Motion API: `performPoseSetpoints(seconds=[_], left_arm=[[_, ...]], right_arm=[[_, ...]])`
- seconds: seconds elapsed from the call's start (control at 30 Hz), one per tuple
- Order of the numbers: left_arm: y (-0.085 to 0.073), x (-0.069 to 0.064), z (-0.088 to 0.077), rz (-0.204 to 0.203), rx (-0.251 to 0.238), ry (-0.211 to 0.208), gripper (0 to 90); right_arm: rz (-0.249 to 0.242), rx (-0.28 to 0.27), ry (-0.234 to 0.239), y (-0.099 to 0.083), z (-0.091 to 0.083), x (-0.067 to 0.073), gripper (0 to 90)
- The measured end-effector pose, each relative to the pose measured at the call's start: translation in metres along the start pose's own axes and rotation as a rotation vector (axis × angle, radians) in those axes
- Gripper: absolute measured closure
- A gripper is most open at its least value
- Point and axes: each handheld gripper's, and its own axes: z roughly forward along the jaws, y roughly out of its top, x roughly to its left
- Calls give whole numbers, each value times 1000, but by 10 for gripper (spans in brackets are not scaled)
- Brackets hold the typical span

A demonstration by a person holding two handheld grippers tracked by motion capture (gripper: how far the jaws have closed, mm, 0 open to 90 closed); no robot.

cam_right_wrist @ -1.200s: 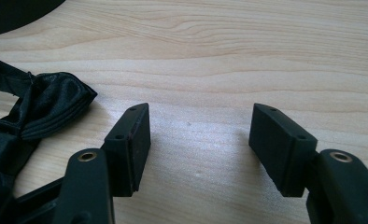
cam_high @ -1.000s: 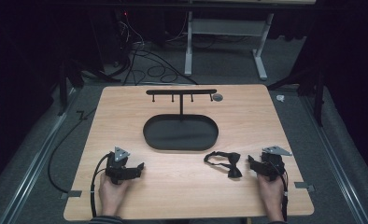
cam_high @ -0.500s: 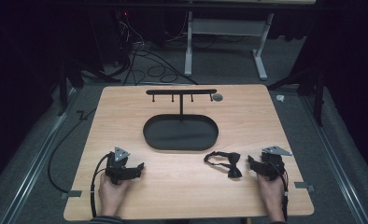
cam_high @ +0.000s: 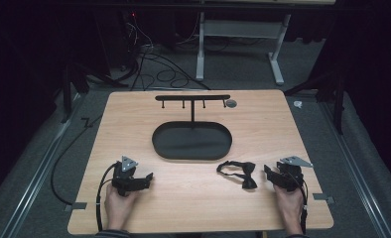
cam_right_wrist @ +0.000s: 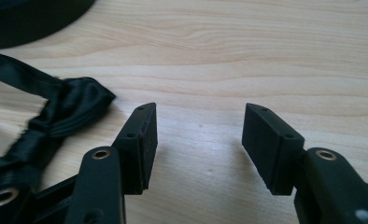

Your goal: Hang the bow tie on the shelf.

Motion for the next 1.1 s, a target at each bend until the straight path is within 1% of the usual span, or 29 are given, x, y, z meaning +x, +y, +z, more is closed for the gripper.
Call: performPoseSetpoints(seconds=[0.13,0.23,0.27,0.33,0.37,0.43,0.6,0.67,0.7,0.87,1.1], left_arm=[[0,0,0,0,0,0,152],[0,0,0,0,0,0,152],[0,0,0,0,0,0,152],[0,0,0,0,0,0,152],[0,0,0,0,0,0,152],[0,0,0,0,0,0,152],[0,0,0,0,0,0,152],[0,0,0,0,0,0,152],[0,0,0,0,0,0,152],[0,0,0,0,0,0,152],[0,0,0,1,0,1,152]], right_arm=[[-5,-25,30,2,-8,6,477],[-23,-43,54,4,-14,11,484],[-35,-50,66,5,-15,12,486],[-44,-52,88,8,-17,16,490],[-44,-52,88,8,-17,16,490],[-71,-47,124,11,-18,22,505],[-93,-65,169,15,-21,31,523],[-100,-67,185,17,-21,36,527],[-114,-68,191,19,-20,38,527],[-143,-68,217,26,-17,50,528],[-180,-53,254,34,-9,64,533]])
